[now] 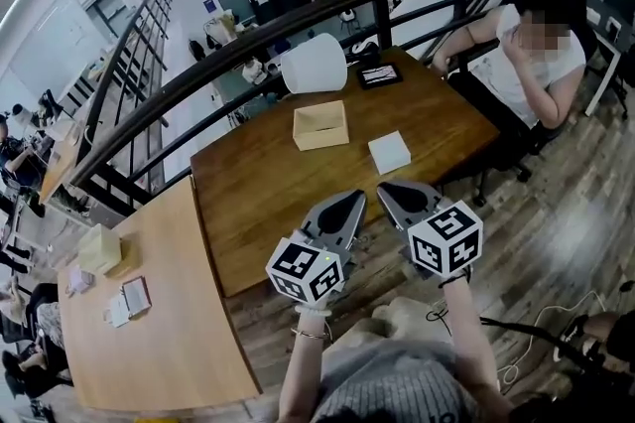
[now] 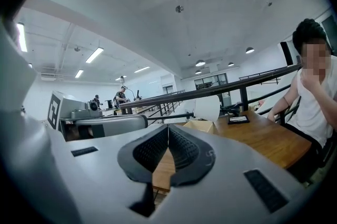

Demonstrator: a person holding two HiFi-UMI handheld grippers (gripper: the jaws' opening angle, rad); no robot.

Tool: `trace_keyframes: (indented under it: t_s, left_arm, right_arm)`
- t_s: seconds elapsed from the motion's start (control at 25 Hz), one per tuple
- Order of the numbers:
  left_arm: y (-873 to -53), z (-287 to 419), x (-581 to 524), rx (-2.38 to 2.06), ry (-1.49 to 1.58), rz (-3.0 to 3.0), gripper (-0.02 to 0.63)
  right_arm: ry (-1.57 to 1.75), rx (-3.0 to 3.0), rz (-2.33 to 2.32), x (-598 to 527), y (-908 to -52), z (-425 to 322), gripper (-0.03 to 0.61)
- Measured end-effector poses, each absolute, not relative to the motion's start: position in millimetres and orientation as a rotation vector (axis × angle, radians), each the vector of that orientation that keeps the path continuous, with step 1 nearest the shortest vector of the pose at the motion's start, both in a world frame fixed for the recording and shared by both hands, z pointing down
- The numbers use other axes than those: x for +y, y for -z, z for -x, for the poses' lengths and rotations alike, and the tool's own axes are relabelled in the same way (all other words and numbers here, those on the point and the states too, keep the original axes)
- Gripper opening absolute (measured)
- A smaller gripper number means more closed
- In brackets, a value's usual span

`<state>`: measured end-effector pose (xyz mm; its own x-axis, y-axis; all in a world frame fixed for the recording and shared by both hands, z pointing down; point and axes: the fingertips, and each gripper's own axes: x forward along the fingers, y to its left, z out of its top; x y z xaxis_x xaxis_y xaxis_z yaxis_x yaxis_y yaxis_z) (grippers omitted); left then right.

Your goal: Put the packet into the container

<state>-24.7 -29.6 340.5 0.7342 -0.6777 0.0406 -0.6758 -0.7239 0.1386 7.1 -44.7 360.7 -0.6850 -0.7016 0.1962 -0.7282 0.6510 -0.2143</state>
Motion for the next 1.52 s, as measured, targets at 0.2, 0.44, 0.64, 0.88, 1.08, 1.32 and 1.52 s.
trace_keyframes:
  t_s: [0.2,0.44,0.64,0.88,1.08,1.32,1.52]
  left_arm:
    - [-349.8,16.0,-37.9,-1.096,0.001,-2.756,0.005]
    - [-356.0,5.3,-45.5,-1.12,-0.004,-2.708,0.005]
    - [-362.8,-3.9,-62.2,-1.146,-0.02,-2.679,0.006]
    - [-380.5,-11.2,-75.0,-1.141,-0.065,-2.66,0.005]
    - [-406.8,-8.4,-85.7,-1.121,-0.111,-2.633,0.005]
    - [-437.1,-8.3,-102.8,-1.076,-0.152,-2.626,0.005]
    - [-459.4,-10.0,-114.7,-1.04,-0.181,-2.623,0.005]
  right_arm:
    - [-0.459,-2.741,-1.21,-54.5,-366.6,-23.3,0.012]
    - [-0.486,-2.705,-1.144,-65.5,-375.1,-33.0,0.012]
    - [-0.503,-2.693,-1.074,-81.7,-385.2,-37.3,0.012]
    - [-0.543,-2.683,-1.029,-95.0,-405.2,-40.0,0.012]
    - [-0.583,-2.657,-0.993,-105.8,-430.7,-38.0,0.012]
    - [-0.6,-2.607,-1.033,-129.0,-458.3,-39.7,0.012]
    - [-0.596,-2.549,-1.072,-146.7,-482.3,-57.9,0.014]
